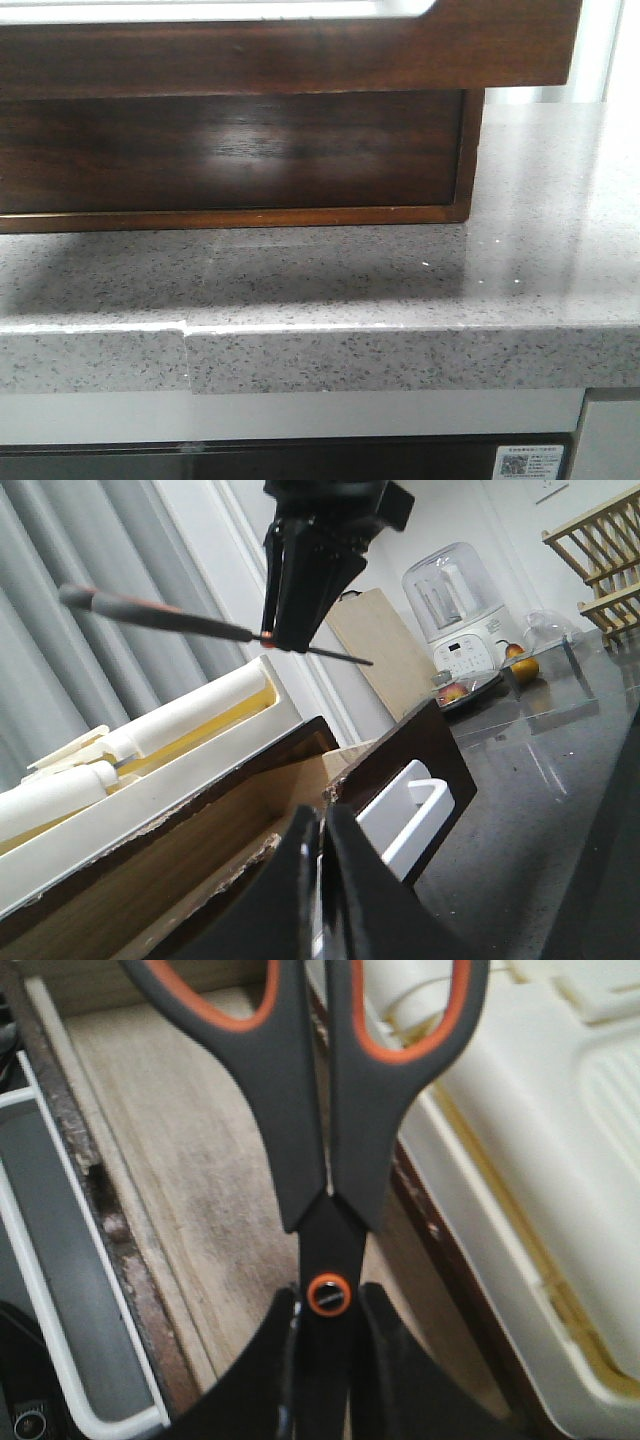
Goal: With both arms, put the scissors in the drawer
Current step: 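Lower the scissors into the open drawer and open the right gripper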
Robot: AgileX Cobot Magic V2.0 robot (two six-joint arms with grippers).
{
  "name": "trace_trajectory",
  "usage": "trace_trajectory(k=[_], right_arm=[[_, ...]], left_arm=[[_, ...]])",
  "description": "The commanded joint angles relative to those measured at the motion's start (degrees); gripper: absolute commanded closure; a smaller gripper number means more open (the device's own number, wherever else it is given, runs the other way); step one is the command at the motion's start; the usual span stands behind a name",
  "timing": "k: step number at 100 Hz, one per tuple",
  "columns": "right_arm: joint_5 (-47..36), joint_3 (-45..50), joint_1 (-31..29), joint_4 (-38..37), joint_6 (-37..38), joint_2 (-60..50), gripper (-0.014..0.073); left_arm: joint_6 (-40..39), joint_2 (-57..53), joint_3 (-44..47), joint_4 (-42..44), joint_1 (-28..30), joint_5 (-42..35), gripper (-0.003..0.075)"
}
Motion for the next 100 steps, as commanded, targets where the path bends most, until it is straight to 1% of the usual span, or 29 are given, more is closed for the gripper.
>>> trace_trajectory(k=[1,20,41,77,91,96,100], right_arm=[[-2.98,-1.64,1.09,-1.29,-1.64,1.65,0.0655],[-0.79,-1.64,1.23,-2.12,-2.02,7.23,0.0655],[-0.39,-1.64,1.23,-3.22,-2.47,11.05,0.0655],[-0.3,-1.64,1.23,-3.44,-2.47,12.7,0.0655],[0.15,-1.64,1.23,-5.15,-2.47,13.36,0.0654],[0.3,-1.64,1.23,-5.94,-2.47,13.76,0.0648],[0.4,-1.64,1.23,-6.11,-2.47,13.89,0.0626]], left_arm=[[-0.7,0.48,-1.62,-2.65,-0.42,-1.28,0.0742],[-0.7,0.48,-1.62,-2.65,-0.42,-1.28,0.0742],[-0.7,0.48,-1.62,-2.65,-0.42,-1.28,0.0742],[-0.7,0.48,-1.62,-2.65,-0.42,-1.28,0.0742],[-0.7,0.48,-1.62,-2.65,-0.42,-1.28,0.0742],[-0.7,0.48,-1.62,-2.65,-0.42,-1.28,0.0742],[-0.7,0.48,-1.62,-2.65,-0.42,-1.28,0.0742]])
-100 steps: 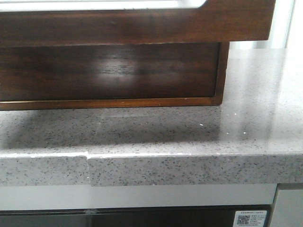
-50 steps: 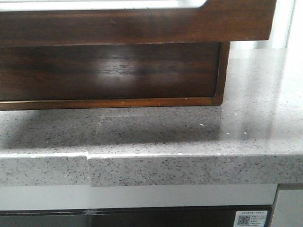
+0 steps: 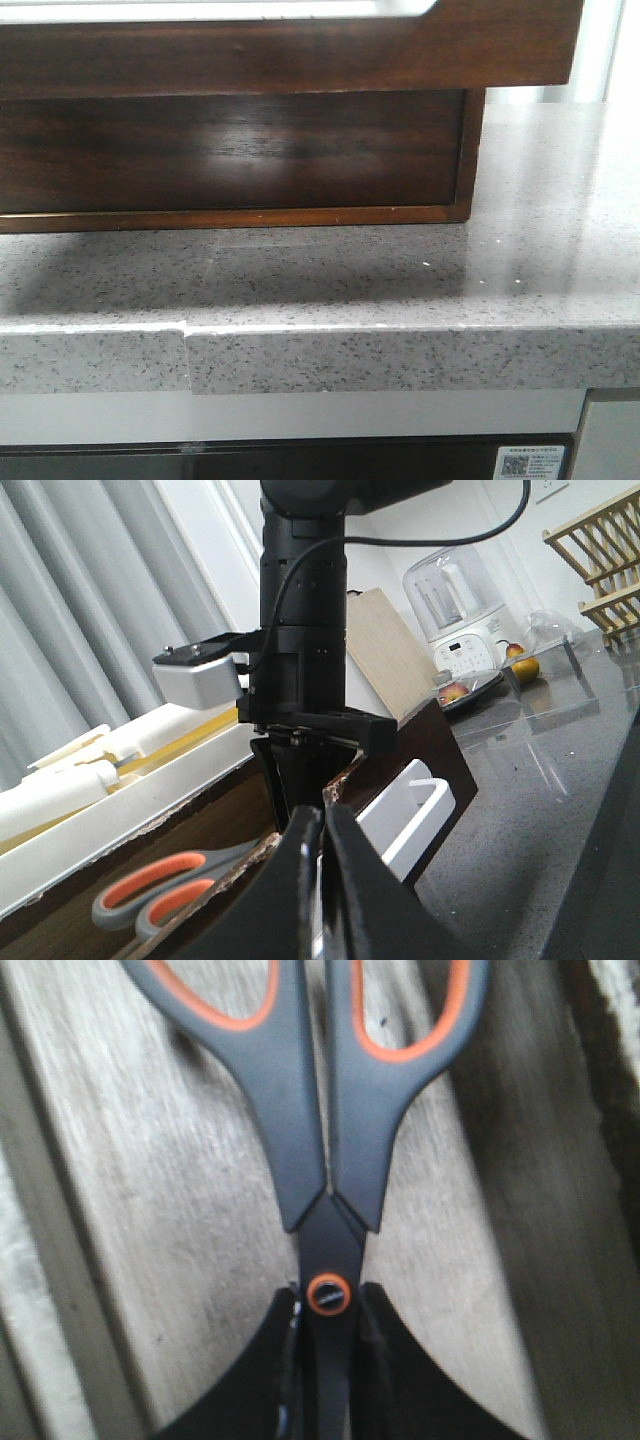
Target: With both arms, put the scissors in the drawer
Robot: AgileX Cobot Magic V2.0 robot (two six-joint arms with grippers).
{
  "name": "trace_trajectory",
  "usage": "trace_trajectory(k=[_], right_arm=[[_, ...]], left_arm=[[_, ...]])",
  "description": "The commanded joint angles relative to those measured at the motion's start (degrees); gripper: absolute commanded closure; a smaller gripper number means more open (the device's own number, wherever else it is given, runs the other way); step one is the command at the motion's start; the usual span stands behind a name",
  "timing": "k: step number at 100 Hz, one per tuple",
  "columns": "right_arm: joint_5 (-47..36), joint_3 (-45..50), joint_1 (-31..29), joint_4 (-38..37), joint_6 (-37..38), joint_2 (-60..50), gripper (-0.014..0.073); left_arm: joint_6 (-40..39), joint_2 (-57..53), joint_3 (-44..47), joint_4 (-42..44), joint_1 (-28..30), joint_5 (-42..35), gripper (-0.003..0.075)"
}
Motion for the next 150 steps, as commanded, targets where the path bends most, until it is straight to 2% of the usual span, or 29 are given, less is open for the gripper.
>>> trace_trajectory(k=[1,20,29,47,54,66,84,116,133,150], right_arm=[[-1.8,-1.64,0.13,-1.76,-0.44,-1.7,0.062],[-1.66,-1.64,0.13,-1.72,-0.44,-0.52,0.0354],[-1.66,-1.64,0.13,-2.01,-0.44,-0.39,0.0309],[-1.66,-1.64,0.13,-2.1,-0.08,-0.84,0.0334],[-1.77,-1.92,0.13,-2.1,0.86,-1.6,0.0426],[-1.25,-3.82,0.13,-2.1,1.79,-3.84,0.066],[-1.79,-7.28,0.13,-1.85,6.15,-9.29,0.065],[-7.45,-6.64,0.13,-1.65,13.91,-25.49,0.065],[-11.46,-0.72,0.13,-1.65,14.63,-35.82,0.065],[-16.71,11.44,0.13,-3.2,16.44,-47.44,0.065]], left_arm=[[-0.7,0.48,-1.62,-2.65,-0.42,-1.28,0.0742],[-0.7,0.48,-1.62,-2.65,-0.42,-1.28,0.0742],[-0.7,0.48,-1.62,-2.65,-0.42,-1.28,0.0742],[-0.7,0.48,-1.62,-2.65,-0.42,-1.28,0.0742],[-0.7,0.48,-1.62,-2.65,-0.42,-1.28,0.0742],[-0.7,0.48,-1.62,-2.65,-0.42,-1.28,0.0742],[-0.7,0.48,-1.62,-2.65,-0.42,-1.28,0.0742],[-0.7,0.48,-1.62,-2.54,-0.42,-2.2,0.0742],[-1.0,0.48,-1.62,-2.54,-0.42,-3.17,0.0742],[-6.62,0.48,-1.62,-2.54,-0.42,-3.06,0.0742]])
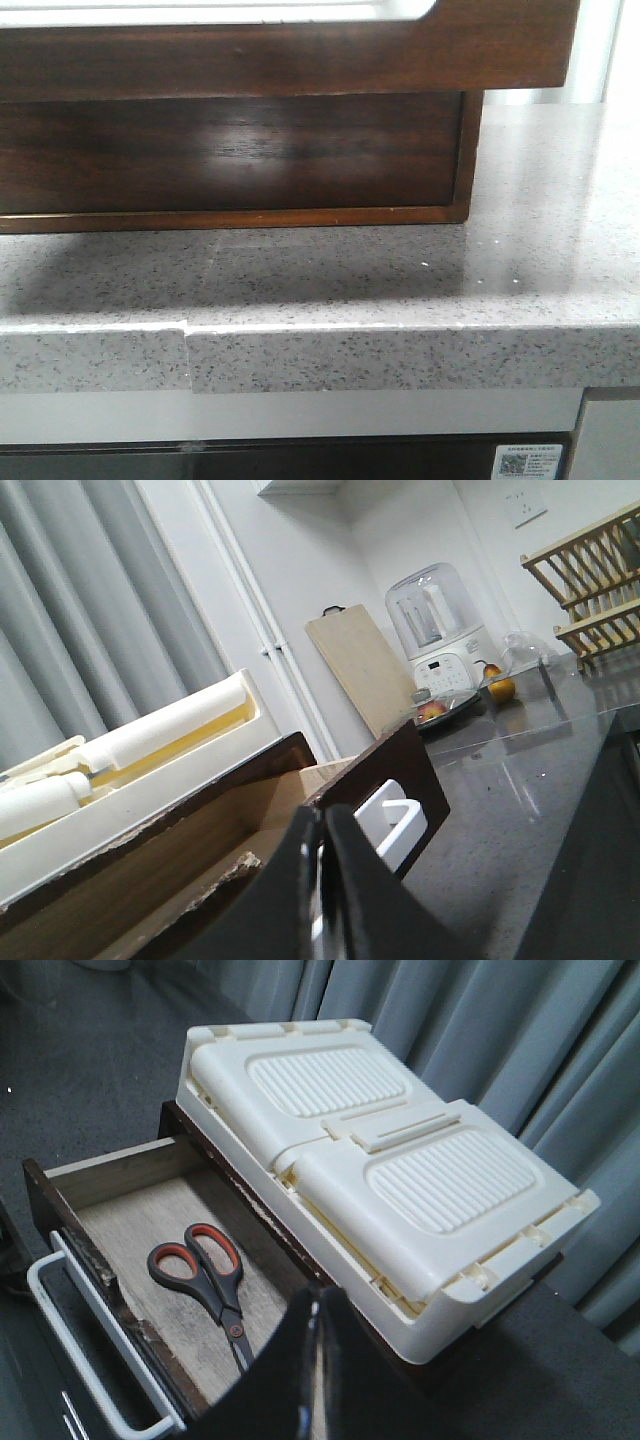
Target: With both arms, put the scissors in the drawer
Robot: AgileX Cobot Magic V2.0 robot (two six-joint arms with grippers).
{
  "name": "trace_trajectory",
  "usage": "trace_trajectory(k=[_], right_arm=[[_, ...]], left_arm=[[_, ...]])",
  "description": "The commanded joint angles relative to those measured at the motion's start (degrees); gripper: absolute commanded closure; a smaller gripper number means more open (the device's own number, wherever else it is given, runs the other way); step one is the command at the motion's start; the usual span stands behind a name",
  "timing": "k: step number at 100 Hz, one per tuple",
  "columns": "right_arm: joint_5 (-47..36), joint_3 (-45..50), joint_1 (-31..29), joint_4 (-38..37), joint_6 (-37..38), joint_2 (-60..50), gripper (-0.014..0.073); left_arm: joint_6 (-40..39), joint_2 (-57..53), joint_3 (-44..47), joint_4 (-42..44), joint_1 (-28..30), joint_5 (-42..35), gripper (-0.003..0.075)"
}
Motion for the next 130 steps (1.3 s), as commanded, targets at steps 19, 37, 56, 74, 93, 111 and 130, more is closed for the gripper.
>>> trace_trajectory(k=[19,37,56,74,93,111,130], right_arm=[[-13.64,22.02,0.13,-4.0,0.89,-19.41,0.065],[-23.72,38.43,0.13,-4.6,1.98,-32.84,0.065],[-30.92,53.75,0.13,-11.88,11.47,-43.43,0.065],[-30.45,65.44,0.13,-14.72,11.47,-47.55,0.065],[-34.14,74.57,0.13,-14.62,11.47,-47.55,0.065],[-42.65,79.86,0.13,-11.35,11.57,-47.55,0.065],[-46.91,82.44,0.13,-11.36,11.57,-47.55,0.0651]], left_arm=[[-3.51,0.48,-1.62,-2.68,-0.42,2.07,0.0742],[-3.51,0.48,-1.62,-5.82,-0.42,8.52,0.0742],[-3.51,0.37,-1.4,-6.05,-0.42,12.44,0.0742],[-3.51,-1.15,0.58,-6.05,-0.42,14.84,0.0742],[-3.51,-2.96,4.14,-12.37,-0.42,23.67,0.0742],[-3.51,-2.96,5.18,-20.04,-0.42,33.32,0.0742],[-3.51,-2.96,5.78,-20.04,-0.42,33.32,0.0742]])
